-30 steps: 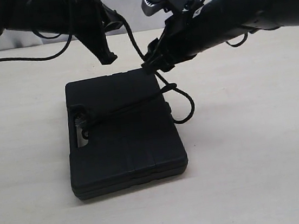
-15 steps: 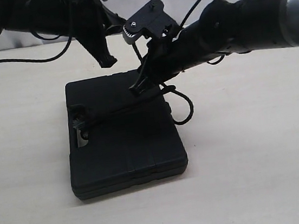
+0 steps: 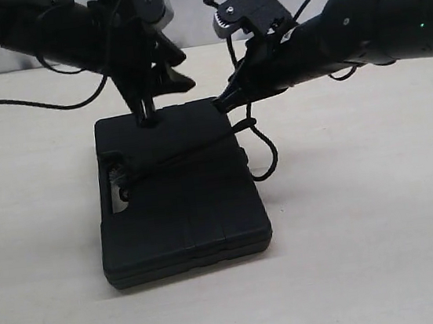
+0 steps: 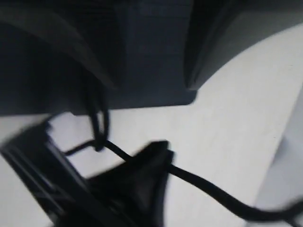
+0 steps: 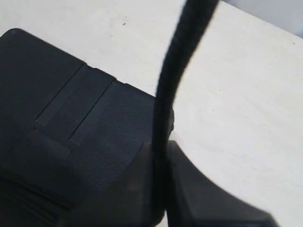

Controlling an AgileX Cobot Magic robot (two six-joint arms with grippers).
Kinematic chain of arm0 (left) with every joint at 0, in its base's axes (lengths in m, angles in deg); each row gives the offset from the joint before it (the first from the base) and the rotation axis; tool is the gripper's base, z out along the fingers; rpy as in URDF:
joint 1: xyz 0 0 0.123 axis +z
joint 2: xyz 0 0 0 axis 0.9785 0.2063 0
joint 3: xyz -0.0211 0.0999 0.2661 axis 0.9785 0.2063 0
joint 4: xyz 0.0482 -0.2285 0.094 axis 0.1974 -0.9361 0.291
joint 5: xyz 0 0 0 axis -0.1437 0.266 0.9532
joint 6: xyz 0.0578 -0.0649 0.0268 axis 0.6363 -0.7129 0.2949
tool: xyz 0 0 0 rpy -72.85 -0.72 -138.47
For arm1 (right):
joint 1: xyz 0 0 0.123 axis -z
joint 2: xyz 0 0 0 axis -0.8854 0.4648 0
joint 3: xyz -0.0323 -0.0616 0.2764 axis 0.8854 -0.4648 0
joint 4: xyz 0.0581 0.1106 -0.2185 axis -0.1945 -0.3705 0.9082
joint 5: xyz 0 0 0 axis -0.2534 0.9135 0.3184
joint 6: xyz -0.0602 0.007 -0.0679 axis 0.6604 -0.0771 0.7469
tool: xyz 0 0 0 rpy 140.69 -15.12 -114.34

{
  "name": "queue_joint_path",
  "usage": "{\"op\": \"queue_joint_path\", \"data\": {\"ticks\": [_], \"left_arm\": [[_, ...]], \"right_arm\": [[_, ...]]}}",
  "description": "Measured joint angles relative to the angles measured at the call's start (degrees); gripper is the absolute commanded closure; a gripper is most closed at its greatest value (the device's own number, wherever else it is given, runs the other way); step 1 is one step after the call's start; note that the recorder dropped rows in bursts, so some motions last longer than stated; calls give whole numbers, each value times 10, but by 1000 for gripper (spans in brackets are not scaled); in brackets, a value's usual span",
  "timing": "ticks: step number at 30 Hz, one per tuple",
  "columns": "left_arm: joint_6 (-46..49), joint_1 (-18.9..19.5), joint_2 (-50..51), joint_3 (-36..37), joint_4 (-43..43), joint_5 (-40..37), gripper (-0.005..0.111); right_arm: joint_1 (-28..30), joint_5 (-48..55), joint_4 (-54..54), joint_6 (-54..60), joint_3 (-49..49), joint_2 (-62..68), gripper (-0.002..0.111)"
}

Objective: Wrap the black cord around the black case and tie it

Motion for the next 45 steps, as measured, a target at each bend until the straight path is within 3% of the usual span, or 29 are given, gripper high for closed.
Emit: {"op": "queue_joint_path", "data": {"ticks": [4, 7, 11, 14, 17, 21, 35, 42, 45], "left_arm": [[-3, -2, 13, 0, 30, -87, 65], [32, -13, 37, 0, 17, -99, 65], [101, -36, 79, 0, -33, -43, 65], [153, -57, 108, 0, -84, 57, 67], [168, -71, 125, 0, -103, 123, 84], [179, -74, 135, 0, -101, 119, 107], [238, -75, 153, 0, -81, 28, 107], [244, -78, 156, 0, -81, 32, 107], [244, -87, 156, 0, -81, 83, 107]], "right_arm": [[6, 1, 0, -25, -5, -24, 104], [6, 3, -6, -32, -10, -45, 104], [6, 1, -19, -33, -23, -70, 104], [6, -16, -20, -33, -31, -77, 104], [7, -30, -21, -33, -36, -77, 104], [7, -48, -21, -33, -39, -77, 104], [14, -161, -21, -33, -81, -81, 104], [82, -226, -47, -32, -122, -67, 104], [119, -228, -50, -38, -124, -33, 104]]}}
